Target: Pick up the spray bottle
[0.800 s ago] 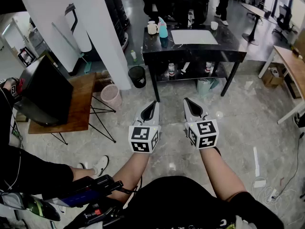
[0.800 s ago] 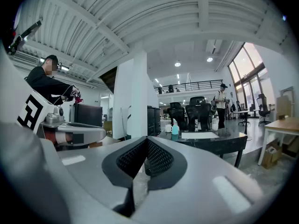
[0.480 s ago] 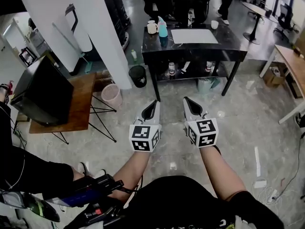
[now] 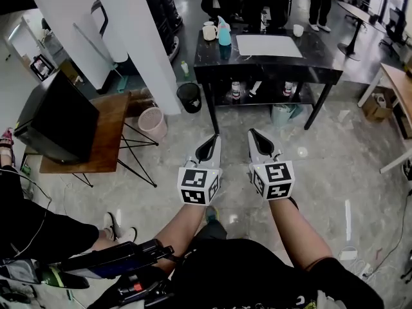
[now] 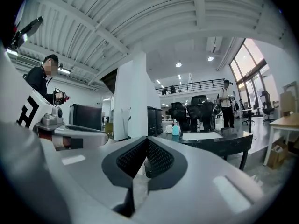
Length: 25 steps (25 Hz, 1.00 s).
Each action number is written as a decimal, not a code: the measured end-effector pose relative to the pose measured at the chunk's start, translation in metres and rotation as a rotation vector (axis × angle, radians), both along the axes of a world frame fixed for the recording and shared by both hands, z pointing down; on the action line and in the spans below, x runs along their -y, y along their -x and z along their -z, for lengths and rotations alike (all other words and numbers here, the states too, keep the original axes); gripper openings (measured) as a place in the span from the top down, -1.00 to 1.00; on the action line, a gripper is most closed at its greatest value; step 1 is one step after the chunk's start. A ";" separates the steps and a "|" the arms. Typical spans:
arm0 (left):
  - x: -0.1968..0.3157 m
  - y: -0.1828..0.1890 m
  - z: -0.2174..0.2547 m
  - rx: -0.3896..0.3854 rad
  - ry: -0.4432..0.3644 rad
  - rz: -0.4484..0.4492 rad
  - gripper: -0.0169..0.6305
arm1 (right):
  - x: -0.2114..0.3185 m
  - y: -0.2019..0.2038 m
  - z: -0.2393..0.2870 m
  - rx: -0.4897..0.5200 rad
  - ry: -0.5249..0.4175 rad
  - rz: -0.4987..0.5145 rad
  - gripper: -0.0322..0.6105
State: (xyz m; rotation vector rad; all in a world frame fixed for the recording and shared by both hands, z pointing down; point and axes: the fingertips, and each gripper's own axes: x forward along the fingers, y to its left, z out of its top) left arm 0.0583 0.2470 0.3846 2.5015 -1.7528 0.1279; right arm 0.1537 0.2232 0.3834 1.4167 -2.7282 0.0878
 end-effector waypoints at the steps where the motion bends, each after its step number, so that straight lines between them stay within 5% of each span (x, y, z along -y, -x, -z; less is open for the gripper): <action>1: 0.011 0.005 -0.001 -0.003 -0.001 0.002 0.95 | 0.010 0.006 -0.001 0.000 0.002 0.005 0.82; 16: 0.226 0.112 0.017 -0.031 -0.023 -0.128 0.95 | 0.208 0.125 0.007 0.011 0.012 -0.087 0.81; 25: 0.301 0.143 0.013 -0.064 -0.009 -0.160 0.95 | 0.278 0.157 -0.003 -0.018 0.037 -0.117 0.81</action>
